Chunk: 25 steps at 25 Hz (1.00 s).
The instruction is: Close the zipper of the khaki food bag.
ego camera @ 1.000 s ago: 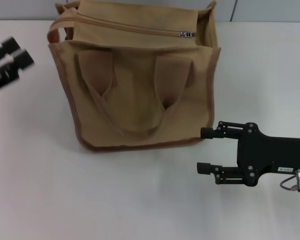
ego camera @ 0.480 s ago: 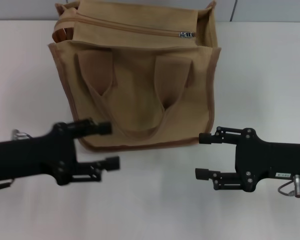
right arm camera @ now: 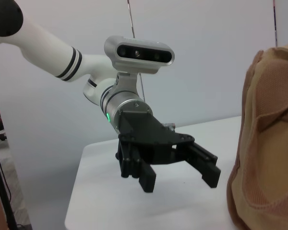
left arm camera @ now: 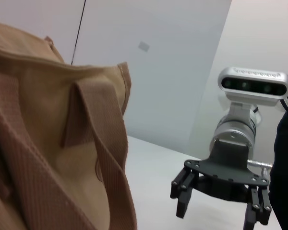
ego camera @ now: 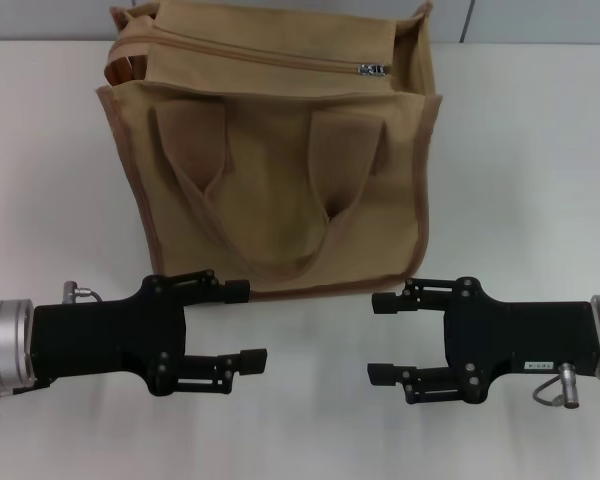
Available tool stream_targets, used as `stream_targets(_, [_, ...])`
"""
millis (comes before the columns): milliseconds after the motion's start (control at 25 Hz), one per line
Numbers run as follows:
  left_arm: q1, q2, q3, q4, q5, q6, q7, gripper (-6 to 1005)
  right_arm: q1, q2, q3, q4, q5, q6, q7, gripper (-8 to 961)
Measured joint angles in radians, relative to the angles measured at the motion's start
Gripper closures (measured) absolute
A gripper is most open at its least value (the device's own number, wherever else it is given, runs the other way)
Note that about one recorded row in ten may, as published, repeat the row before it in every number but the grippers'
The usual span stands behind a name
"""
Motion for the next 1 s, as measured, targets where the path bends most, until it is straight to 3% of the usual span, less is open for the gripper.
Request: stream_targets(1000, [0.004,0.01,0.014,-0.001,0.06,0.011,-0.012,155,0.039,0.003,0.01,0.056,0.008,0.02,-0.022,208])
